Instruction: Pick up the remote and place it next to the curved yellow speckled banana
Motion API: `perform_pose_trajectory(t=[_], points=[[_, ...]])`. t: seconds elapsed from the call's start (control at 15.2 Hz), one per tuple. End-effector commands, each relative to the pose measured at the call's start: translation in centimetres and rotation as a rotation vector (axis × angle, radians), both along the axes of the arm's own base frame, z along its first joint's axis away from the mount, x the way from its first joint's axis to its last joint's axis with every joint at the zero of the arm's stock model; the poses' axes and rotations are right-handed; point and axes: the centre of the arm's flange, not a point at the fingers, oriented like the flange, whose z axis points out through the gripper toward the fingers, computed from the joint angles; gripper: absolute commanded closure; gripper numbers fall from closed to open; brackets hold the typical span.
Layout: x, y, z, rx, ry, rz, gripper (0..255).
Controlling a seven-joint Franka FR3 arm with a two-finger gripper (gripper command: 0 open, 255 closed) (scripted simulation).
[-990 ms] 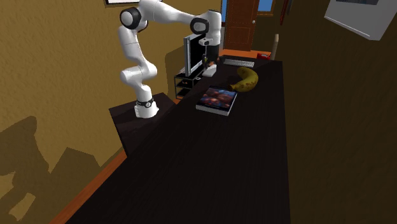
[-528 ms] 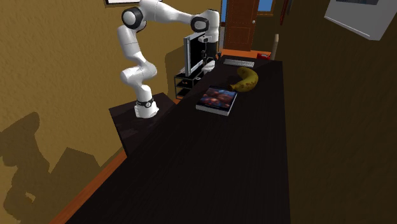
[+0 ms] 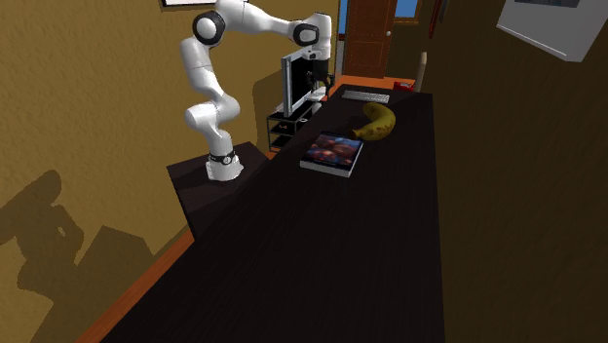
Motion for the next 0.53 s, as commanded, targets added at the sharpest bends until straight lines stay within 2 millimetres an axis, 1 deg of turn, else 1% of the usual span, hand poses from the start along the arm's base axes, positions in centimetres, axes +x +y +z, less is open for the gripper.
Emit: perform_pose_trajectory(t=[0.0, 0.13, 0.2, 0.46], points=[[-2.1, 1.5, 0.1, 0.002, 0.000, -0.002, 255], [-4.3, 3.0, 0.1, 0.002, 0.000, -0.002, 255], [-5.8, 3.9, 0.1, 0.002, 0.000, -0.002, 255], [-5.8, 3.9, -2.0, 0.002, 0.000, -0.002, 255]])
